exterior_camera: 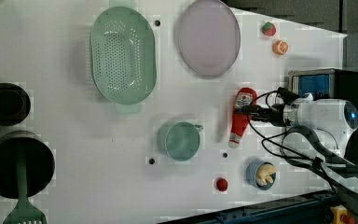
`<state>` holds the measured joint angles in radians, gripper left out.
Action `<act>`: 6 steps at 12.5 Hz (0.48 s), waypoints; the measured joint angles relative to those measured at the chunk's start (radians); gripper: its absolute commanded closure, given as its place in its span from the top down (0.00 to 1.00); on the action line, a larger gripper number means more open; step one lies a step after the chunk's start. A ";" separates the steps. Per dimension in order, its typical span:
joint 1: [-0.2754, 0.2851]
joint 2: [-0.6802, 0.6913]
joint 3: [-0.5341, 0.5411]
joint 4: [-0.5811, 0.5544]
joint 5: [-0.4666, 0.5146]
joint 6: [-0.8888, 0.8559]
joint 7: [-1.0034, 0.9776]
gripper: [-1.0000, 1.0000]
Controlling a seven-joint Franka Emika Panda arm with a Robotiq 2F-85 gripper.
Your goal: Pick ketchup from plate and place it on table.
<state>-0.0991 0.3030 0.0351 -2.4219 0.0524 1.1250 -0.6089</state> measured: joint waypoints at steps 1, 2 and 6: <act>-0.002 -0.009 0.001 0.004 0.004 0.000 0.000 1.00; -0.004 -0.020 0.004 0.008 0.002 -0.005 0.000 1.00; -0.007 -0.154 0.011 0.055 -0.003 -0.172 0.079 1.00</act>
<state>-0.1057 0.1486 0.0464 -2.3672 0.0492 0.9531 -0.5303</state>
